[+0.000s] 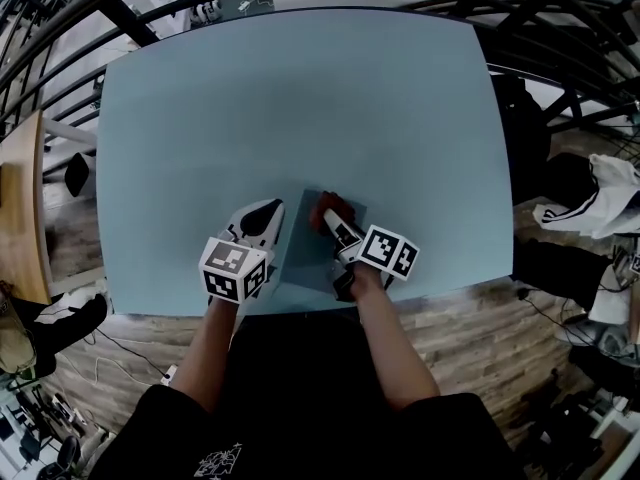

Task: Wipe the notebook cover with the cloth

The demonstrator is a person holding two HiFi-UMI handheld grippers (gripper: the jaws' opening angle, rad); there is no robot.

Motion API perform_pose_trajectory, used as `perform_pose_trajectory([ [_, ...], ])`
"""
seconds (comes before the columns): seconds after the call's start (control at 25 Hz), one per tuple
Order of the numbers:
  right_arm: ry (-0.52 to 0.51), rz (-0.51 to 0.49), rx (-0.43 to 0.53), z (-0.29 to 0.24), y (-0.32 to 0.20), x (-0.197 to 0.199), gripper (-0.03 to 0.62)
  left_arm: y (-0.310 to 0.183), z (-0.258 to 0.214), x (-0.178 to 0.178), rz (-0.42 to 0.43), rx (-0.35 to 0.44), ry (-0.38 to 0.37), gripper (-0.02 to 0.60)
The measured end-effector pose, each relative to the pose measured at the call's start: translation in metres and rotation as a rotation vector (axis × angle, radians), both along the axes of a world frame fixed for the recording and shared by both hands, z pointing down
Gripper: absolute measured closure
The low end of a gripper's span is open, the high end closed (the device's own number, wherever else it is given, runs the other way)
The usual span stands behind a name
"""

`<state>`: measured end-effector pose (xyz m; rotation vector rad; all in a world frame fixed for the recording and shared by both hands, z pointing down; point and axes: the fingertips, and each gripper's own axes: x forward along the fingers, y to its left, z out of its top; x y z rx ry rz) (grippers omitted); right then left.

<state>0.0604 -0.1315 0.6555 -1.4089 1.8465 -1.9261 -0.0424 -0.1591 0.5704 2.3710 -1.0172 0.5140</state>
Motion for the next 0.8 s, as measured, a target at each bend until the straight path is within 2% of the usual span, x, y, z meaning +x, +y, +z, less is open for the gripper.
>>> perform_pose_trajectory([
  [0.8,0.025,0.109,-0.008,-0.003,0.027,0.061,0.444,0.015,-0.009,0.028,0.055,0.017,-0.003,0.575],
])
